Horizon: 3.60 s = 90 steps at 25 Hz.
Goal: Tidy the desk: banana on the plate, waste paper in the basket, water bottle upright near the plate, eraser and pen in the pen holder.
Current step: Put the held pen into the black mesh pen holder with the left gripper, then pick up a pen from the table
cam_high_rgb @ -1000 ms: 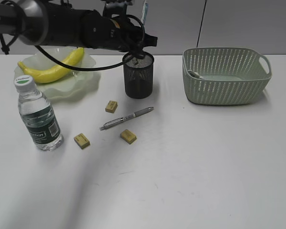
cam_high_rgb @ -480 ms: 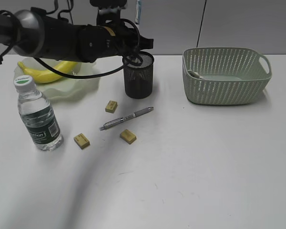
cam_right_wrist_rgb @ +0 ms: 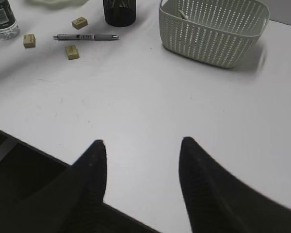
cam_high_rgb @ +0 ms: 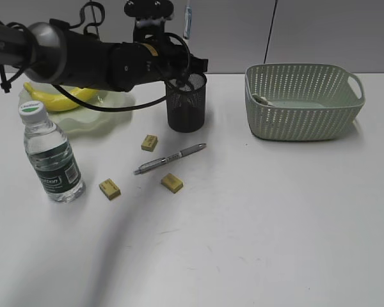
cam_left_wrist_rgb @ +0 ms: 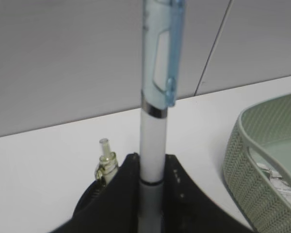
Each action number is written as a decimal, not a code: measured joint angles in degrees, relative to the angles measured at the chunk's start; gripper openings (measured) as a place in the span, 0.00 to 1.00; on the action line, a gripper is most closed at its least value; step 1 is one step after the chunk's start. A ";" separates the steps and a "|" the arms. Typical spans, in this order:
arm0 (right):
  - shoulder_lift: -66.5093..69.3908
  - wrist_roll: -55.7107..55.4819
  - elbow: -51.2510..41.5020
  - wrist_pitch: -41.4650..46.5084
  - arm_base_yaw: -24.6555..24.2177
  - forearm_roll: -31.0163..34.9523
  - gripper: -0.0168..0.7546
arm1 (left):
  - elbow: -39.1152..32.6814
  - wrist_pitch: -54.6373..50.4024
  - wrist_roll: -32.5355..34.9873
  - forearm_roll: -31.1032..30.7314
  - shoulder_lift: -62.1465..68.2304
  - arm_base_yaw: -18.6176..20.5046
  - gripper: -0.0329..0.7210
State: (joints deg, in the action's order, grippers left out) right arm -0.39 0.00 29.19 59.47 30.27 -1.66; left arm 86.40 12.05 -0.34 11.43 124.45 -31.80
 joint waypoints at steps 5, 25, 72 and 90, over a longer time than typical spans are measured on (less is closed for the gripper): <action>0.00 0.00 0.00 0.00 0.00 0.00 0.53 | -0.02 0.44 0.00 0.05 1.92 0.00 0.17; 0.00 0.00 0.00 0.00 0.00 0.00 0.53 | -0.07 -4.53 0.00 0.00 -3.54 0.00 0.63; 3.71 0.00 0.00 0.00 0.00 0.00 0.53 | -46.12 -80.15 -0.23 -15.63 -106.89 -0.06 0.56; 57.18 25.40 13.18 -21.67 0.00 4.03 0.53 | -55.52 -72.38 -2.29 -12.65 -115.09 -0.06 0.55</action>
State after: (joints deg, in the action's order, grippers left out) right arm 56.79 25.40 42.37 37.79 30.27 2.38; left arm 30.89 -60.33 -2.64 -1.22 9.36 -31.87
